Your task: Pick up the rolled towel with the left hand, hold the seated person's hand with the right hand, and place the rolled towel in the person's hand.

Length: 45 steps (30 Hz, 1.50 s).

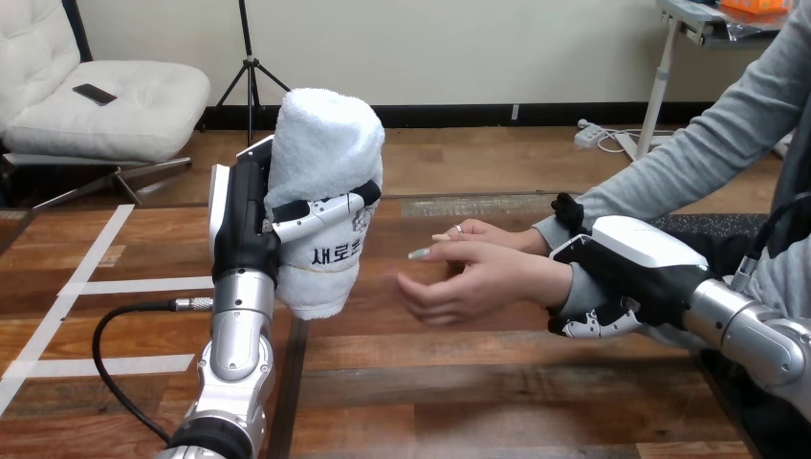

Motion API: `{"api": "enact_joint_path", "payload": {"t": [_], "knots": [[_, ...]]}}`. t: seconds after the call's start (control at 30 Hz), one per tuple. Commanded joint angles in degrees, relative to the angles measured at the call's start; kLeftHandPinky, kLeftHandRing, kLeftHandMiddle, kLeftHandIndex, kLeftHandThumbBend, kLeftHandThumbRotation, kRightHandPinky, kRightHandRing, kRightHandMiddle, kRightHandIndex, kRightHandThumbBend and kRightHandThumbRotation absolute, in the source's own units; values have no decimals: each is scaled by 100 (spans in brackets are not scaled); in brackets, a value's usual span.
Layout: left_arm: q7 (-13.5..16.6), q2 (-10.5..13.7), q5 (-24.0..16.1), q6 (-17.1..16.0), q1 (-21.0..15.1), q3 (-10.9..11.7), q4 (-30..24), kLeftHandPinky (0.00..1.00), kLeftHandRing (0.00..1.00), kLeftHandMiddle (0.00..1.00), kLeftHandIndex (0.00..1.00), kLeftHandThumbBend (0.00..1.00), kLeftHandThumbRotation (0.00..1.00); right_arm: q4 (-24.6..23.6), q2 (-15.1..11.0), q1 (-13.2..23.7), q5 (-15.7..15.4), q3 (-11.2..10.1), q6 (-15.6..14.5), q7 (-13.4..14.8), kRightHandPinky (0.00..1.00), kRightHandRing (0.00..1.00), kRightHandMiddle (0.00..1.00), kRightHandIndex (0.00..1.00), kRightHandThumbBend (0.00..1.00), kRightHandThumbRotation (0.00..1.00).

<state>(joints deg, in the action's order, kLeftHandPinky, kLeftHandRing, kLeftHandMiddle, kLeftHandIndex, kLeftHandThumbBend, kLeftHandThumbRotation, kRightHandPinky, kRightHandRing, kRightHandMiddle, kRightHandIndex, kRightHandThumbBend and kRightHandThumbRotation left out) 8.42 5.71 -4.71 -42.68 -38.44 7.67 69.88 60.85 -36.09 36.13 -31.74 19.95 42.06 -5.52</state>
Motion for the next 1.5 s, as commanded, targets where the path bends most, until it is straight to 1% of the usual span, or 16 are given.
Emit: {"api": "enact_joint_path", "payload": {"t": [0.0, 0.23, 0.4, 0.47, 0.6, 0.87, 1.17, 1.47], "knots": [[32, 69, 9, -114, -495, -12, -128, 37, 40, 43, 42, 60, 0, -223, 85, 348, 13, -7, -16, -34, 33, 37, 43, 49, 47, 0], [-33, 54, 52, -111, -497, 8, -129, 37, 40, 43, 42, 59, 0, -237, 106, 355, -15, 3, 3, -6, 34, 38, 43, 49, 48, 0], [-25, 47, 40, -114, -501, 1, -119, 37, 40, 43, 42, 58, 0, -224, 125, 363, -29, 0, 43, 25, 34, 38, 43, 49, 49, 0], [-18, 46, 29, -117, -503, -6, -112, 37, 40, 43, 42, 58, 0, -219, 133, 364, -35, -2, 75, 51, 34, 37, 42, 48, 49, 0], [-30, 27, 30, -137, -505, -11, -105, 37, 40, 43, 42, 59, 0, -248, 152, 382, -29, -5, 24, -14, 33, 37, 42, 47, 49, 0], [-106, -33, 93, -162, -507, 19, -112, 37, 40, 43, 42, 59, 0, -272, 154, 407, -73, 18, 91, 29, 31, 35, 40, 45, 49, 0], [-52, -72, 44, -161, -507, -11, -110, 37, 40, 43, 42, 60, 0, -252, 192, 443, -85, 15, 87, 26, 30, 34, 40, 45, 48, 0], [-84, -127, 68, -167, -505, -3, -107, 37, 40, 43, 41, 60, 0, -249, 228, 482, -105, 17, 88, 46, 30, 34, 40, 45, 48, 0]]}}
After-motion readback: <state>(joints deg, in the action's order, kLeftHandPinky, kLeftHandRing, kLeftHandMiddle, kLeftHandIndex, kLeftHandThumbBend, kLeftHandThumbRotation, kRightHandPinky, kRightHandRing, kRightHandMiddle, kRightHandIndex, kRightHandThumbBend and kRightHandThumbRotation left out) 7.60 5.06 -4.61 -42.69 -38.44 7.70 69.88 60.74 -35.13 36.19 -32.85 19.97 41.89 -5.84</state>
